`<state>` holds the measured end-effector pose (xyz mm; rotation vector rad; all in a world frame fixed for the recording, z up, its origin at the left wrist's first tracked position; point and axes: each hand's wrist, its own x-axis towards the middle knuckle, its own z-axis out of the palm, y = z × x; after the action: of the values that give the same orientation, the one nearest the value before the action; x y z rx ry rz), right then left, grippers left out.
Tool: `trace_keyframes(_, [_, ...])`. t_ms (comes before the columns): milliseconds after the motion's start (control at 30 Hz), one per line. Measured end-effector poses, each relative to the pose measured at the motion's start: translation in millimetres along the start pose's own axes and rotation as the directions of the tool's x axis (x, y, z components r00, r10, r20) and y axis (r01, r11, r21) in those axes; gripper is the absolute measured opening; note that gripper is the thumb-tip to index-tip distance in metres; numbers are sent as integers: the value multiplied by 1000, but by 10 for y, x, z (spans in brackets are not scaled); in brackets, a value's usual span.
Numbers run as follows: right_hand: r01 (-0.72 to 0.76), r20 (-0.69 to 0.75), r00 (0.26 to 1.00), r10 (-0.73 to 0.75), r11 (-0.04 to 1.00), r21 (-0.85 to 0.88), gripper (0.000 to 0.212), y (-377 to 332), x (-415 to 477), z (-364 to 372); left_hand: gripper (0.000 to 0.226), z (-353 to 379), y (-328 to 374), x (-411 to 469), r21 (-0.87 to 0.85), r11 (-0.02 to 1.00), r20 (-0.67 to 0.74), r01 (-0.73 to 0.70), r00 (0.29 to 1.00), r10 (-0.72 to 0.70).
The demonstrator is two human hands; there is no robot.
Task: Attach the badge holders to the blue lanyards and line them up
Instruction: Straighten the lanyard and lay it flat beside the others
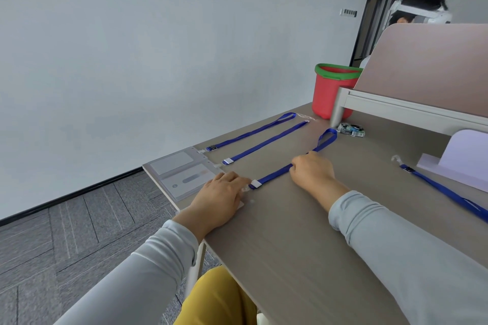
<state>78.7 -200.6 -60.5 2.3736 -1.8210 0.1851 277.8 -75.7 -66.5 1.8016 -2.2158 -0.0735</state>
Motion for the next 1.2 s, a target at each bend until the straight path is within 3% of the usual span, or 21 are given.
trace_keyframes(133, [-35, 4, 999, 35, 997, 73, 42, -130, -11, 55, 27, 8, 5, -28, 16, 999, -92, 51, 994, -50])
trace_keyframes(233, [-50, 14, 999, 49, 983, 178, 39, -182, 8, 81, 30, 21, -12, -50, 57, 997, -144, 57, 988, -49])
trace_keyframes(333, [-71, 91, 995, 46, 955, 287, 51, -203, 54, 127, 35, 4, -21, -77, 77, 996, -142, 38, 990, -27])
trace_keyframes(467, [-108, 203, 977, 63, 970, 216, 76, -221, 118, 161, 39, -23, -23, -132, 12, 1000, -12, -9, 1000, 9])
trace_keyframes(667, [-141, 245, 965, 93, 972, 186, 93, -242, 143, 136, 41, -41, -86, -188, -75, 995, 94, -63, 993, 70])
trace_keyframes(1000, [-123, 307, 949, 77, 984, 132, 96, -255, 188, 93, 47, -41, -159, -154, -9, 998, 190, -56, 980, 57])
trace_keyframes(1200, [-124, 317, 945, 78, 984, 127, 104, -258, 197, 91, 47, -34, -202, -134, -22, 998, 174, -54, 983, 57])
